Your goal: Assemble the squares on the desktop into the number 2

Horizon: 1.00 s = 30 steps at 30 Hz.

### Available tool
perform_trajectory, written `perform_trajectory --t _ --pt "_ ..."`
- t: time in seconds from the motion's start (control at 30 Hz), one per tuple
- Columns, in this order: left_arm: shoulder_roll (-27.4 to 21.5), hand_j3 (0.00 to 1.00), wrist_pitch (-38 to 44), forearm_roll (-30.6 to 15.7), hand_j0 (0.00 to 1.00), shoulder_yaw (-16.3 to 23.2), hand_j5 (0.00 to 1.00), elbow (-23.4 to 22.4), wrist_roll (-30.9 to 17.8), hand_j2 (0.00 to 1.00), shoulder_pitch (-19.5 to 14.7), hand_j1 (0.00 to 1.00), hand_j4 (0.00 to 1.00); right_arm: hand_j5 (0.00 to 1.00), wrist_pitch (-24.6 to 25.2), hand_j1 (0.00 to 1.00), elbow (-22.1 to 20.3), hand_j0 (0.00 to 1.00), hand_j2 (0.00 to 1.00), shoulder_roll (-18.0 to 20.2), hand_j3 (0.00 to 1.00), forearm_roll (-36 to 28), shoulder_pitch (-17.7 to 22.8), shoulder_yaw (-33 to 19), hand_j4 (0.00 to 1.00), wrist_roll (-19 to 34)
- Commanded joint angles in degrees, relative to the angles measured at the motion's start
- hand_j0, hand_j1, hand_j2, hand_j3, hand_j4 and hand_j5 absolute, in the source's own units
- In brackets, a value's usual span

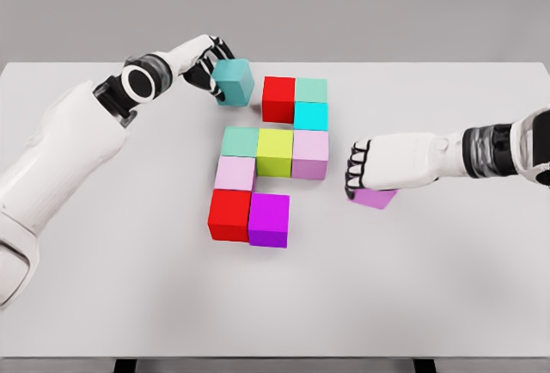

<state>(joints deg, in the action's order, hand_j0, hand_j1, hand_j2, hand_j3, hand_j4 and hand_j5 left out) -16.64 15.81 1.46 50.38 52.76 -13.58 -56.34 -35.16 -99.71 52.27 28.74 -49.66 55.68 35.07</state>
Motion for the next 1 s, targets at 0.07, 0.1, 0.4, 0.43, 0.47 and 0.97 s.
perform_trajectory --t 0.07,0.1,0.4,0.43,0.47,0.97 --pt "0.1 0.40 -0.2 0.0 0.40 0.0 0.40 0.2 0.1 0.40 0.1 0.40 0.40 0.53 0.2 0.53 -0.9 0.53 0.53 -1.7 0.53 -0.3 0.0 2.9 0.53 -0.1" --pt "0.1 0.41 -0.3 0.0 0.41 0.0 0.41 0.2 0.1 0.41 0.1 0.41 0.41 0.54 0.2 0.54 -0.9 0.54 0.54 -2.3 0.54 -0.3 0.0 3.1 0.54 -0.1" --pt "0.1 0.53 -0.8 0.0 0.53 1.3 0.53 0.3 0.1 0.53 0.3 0.53 0.53 0.93 0.2 0.93 -0.9 0.93 0.93 -2.9 0.93 -2.5 -0.5 5.1 0.93 -0.1" --pt "0.1 0.54 -0.8 0.0 0.54 1.4 0.54 0.3 0.1 0.54 0.3 0.54 0.54 0.98 0.2 0.98 -0.9 0.98 0.98 -2.9 0.98 -2.6 -0.6 5.0 0.98 -0.1" --pt "0.1 0.55 -0.8 0.0 0.55 1.4 0.55 0.3 0.1 0.55 0.3 0.55 0.55 1.00 0.2 1.00 -0.9 1.00 1.00 -2.9 1.00 -2.6 -0.6 4.9 1.00 -0.1" --pt "0.1 0.62 -0.9 0.0 0.62 1.4 0.62 0.4 0.1 0.62 0.3 0.62 0.62 1.00 0.2 1.00 0.1 1.00 1.00 12.1 1.00 -7.2 8.5 -15.7 1.00 -0.1"
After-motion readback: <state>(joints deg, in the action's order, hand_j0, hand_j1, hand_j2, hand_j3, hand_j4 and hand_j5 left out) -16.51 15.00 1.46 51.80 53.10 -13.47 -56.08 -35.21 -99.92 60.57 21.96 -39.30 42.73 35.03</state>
